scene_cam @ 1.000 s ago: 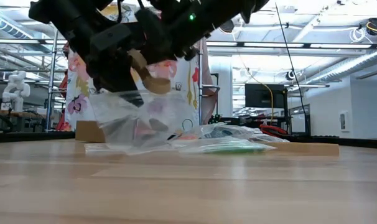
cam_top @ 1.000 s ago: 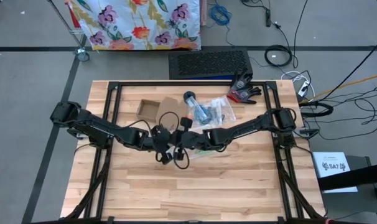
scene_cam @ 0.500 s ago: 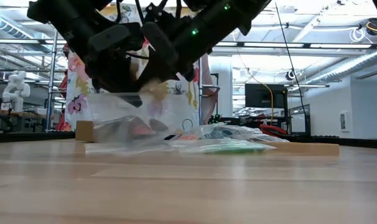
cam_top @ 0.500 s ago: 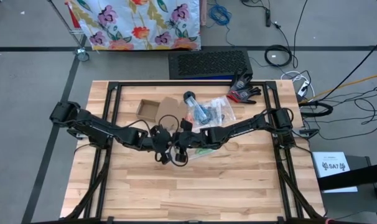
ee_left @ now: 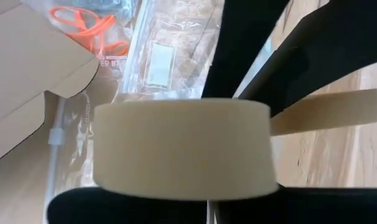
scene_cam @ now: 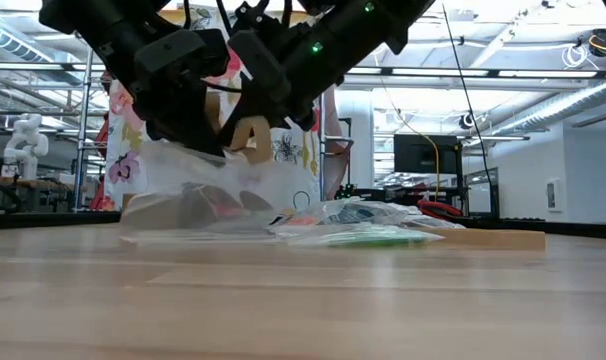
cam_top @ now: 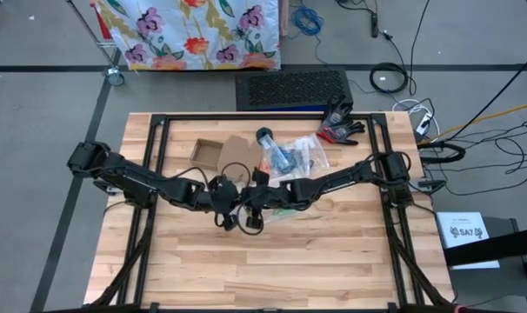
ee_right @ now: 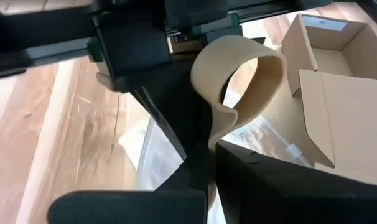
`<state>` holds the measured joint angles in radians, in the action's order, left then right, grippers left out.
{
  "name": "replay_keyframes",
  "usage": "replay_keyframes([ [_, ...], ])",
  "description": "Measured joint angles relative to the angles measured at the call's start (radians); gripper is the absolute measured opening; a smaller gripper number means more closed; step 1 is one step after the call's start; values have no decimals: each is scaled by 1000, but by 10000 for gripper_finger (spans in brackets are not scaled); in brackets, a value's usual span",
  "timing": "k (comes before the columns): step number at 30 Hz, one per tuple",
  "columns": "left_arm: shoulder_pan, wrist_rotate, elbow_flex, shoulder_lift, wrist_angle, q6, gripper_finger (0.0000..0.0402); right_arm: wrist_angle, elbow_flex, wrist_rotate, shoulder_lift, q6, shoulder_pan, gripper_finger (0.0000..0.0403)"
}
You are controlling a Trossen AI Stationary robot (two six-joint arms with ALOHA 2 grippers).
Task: Sort rubber bands
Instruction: Put the brown rubber band into the transparent zip bag
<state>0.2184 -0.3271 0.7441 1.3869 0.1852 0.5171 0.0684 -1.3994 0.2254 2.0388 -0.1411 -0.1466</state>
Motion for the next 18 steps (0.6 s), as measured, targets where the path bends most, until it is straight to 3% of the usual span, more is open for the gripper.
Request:
replay_keyframes([
  [5,-2,-4,0,-1,-1,0,0,-27,4,126,-13,46,-31,0],
  [11,-2,-16,0,-6,1,20,0,-35,6,155,-30,44,-39,0],
  [15,-6,-55,2,-7,17,22,0,-13,5,300,-30,26,-57,0],
  [18,-6,-58,2,-7,37,26,0,-11,6,340,-36,38,-66,0],
])
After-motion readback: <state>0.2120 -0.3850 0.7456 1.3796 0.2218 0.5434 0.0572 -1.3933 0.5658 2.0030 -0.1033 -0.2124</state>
